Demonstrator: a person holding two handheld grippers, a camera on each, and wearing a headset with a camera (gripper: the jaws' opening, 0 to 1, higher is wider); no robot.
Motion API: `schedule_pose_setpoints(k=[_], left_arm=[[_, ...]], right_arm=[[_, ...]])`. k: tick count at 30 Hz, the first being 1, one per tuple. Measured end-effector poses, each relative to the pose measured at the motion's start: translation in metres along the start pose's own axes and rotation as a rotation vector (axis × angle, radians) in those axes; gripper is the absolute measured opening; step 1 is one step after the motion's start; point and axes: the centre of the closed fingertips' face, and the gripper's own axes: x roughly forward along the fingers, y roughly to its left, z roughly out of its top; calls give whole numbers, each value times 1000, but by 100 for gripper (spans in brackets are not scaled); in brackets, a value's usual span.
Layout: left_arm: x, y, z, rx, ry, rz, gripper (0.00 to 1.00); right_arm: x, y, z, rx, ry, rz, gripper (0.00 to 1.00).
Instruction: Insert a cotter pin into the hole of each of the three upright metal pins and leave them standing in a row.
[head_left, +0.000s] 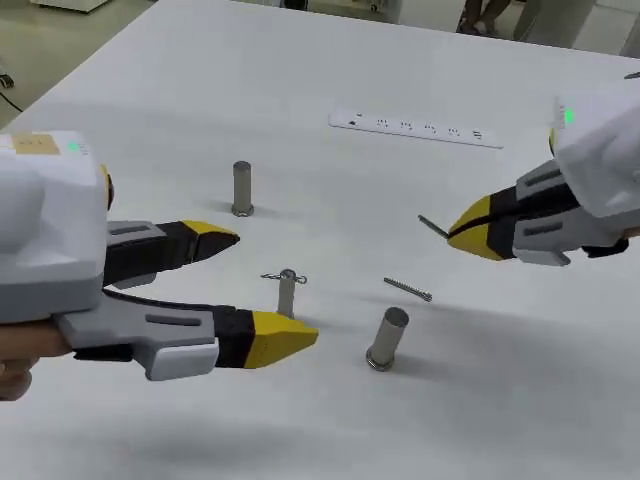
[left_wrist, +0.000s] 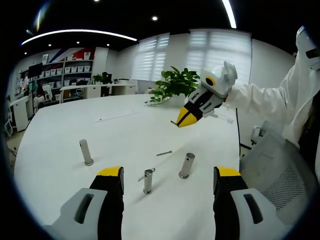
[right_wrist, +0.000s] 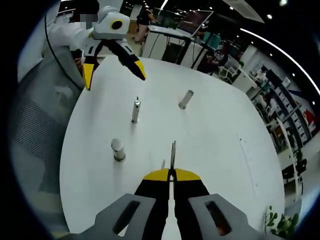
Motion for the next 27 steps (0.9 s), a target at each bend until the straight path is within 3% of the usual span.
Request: schedule_pose_setpoints(k=[8,10,15,27], left_arm=[[14,-7,12,-2,-2,-53,65],[18,-7,17,22,-21,-54,65],[28,-11,24,29,-19,-83,60],[56,-24,33,-43,-15,-158,50]], right_arm=[[-17,7,11,18,-55,-78,0],[-16,9,9,27,-62,-85,0],[-17,17,8,33,-71,-103,0],[-21,31,20,23,-87,-124,0]])
